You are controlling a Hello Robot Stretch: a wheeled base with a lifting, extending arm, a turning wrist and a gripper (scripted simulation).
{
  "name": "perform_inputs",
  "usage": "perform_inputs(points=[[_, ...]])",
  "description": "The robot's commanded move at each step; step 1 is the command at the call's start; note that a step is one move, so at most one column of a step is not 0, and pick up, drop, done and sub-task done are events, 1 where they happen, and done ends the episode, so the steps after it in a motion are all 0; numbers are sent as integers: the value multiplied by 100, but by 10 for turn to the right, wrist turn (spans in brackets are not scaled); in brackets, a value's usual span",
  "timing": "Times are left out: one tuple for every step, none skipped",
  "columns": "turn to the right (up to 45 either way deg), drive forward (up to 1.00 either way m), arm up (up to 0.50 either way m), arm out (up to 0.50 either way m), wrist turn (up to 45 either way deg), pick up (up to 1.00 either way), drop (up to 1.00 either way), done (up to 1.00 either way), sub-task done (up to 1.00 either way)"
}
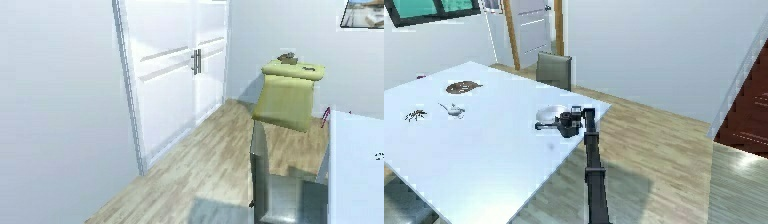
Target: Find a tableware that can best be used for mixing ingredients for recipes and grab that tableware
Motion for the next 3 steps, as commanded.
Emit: perform_inputs(points=[[0, 0, 0, 0, 0, 100, 0, 0, 0], [0, 0, 10, 0, 0, 0, 0, 0, 0], [0, 0, 0, 0, 0, 0, 0, 100, 0]])
